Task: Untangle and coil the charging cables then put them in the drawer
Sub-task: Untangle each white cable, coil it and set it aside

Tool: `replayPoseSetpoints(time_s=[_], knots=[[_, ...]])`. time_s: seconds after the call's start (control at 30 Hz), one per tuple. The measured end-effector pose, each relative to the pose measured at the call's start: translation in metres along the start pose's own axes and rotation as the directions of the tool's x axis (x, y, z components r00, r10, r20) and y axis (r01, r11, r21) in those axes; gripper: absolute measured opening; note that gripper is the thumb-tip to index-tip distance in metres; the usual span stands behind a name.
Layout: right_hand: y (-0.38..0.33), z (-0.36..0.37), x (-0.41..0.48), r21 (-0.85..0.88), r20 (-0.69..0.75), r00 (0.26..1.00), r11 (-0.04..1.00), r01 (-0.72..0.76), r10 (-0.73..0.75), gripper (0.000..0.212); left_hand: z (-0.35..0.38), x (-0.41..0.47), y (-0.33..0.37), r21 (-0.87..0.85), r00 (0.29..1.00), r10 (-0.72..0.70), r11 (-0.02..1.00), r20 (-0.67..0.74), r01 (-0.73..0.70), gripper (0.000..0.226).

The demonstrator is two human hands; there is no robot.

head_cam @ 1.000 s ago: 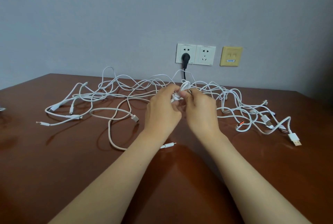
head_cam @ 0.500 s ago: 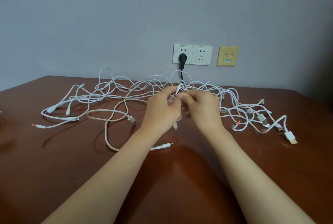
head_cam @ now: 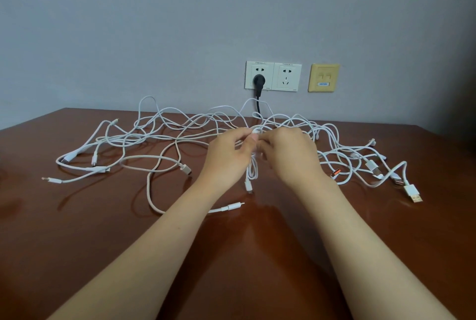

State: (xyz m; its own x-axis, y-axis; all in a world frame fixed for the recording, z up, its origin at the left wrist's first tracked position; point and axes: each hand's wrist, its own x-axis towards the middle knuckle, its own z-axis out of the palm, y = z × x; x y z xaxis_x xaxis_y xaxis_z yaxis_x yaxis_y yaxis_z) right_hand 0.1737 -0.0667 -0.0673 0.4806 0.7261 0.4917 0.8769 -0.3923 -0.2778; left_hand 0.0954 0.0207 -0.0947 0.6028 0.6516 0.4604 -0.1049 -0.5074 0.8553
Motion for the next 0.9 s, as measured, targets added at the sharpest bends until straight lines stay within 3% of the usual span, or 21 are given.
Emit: replayPoseSetpoints(time_s=[0.13,0.27,0.37,0.53,0.63,0.8,0.9], knots=[[-0.001,-0.003,-0.001,-0.096,0.047,0.999,0.995,0.013,-0.008,0.021,0.001,0.0,-0.002,0.022,0.999,0.037,0.999,0.001,-0.037,0.019],[0.003,-0.003,-0.001,0.127,0.072,0.995,0.989,-0.075,0.066,0.024,-0.001,-0.001,0.001,0.023,0.998,0.062,0.998,0.025,-0.062,0.019],[0.01,0.004,0.002,0.386,0.103,0.982,0.903,-0.186,0.158,0.03,-0.001,-0.002,0.005,0.022,0.997,0.073,0.997,0.036,-0.074,0.02],[0.013,0.009,0.007,0.681,0.1,0.965,0.69,-0.245,0.244,0.02,-0.002,-0.003,0.011,-0.123,0.997,0.004,0.992,0.079,0.006,0.025],[0.008,0.016,0.006,0.717,0.053,0.963,0.661,-0.221,0.264,0.021,-0.002,-0.003,0.014,-0.142,0.996,-0.027,0.989,0.084,0.039,0.027],[0.008,0.019,0.004,0.777,0.08,0.945,0.574,-0.257,0.316,0.026,-0.002,-0.001,0.011,-0.01,0.995,0.075,0.997,0.068,-0.074,0.032],[0.009,0.018,0.005,0.821,0.108,0.931,0.497,-0.282,0.35,0.027,-0.002,-0.001,0.012,-0.032,0.994,0.095,0.995,0.06,-0.093,0.03]])
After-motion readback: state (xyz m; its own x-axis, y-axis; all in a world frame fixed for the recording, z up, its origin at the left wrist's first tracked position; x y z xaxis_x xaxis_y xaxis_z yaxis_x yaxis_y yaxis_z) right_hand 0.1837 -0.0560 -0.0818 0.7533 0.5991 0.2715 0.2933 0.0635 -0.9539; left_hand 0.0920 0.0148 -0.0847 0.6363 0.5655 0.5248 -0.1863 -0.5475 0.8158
